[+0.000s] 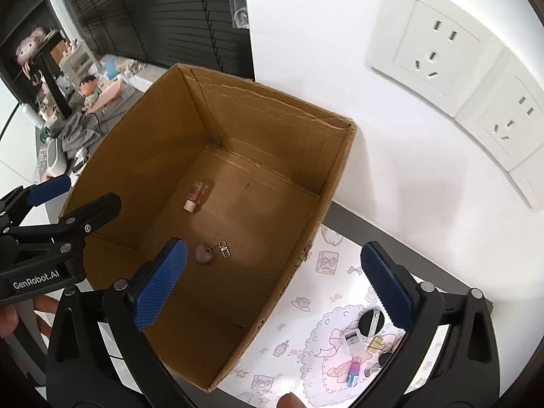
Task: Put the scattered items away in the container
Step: 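Withdraw both tools from the box back over the mat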
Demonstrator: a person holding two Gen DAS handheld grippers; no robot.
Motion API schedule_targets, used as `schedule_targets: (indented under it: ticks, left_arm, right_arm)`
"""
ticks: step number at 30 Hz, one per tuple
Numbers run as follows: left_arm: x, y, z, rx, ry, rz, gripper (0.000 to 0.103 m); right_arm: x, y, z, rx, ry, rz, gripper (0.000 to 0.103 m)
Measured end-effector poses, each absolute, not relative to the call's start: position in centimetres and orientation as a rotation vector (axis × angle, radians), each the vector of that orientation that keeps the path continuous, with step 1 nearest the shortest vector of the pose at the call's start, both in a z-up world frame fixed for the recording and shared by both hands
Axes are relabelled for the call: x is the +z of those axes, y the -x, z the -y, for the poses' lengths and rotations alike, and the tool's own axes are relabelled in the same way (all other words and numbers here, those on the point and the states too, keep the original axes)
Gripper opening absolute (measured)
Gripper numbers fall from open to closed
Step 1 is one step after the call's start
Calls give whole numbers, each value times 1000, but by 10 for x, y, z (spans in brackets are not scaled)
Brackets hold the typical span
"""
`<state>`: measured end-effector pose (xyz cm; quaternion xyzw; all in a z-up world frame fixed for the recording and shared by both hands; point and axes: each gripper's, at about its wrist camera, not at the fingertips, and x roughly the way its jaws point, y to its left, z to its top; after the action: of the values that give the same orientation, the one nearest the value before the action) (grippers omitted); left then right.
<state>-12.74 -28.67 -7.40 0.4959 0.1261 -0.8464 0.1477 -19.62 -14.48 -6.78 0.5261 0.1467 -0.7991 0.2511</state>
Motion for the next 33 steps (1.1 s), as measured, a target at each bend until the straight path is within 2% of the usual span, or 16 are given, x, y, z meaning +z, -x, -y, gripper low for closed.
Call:
schedule_targets:
  ticks: [33]
  left_arm:
    - [-44,131,158,-2620,-1505,-302,102]
  right_arm:
    - [-29,170,22,-2330,-1402,-260,103]
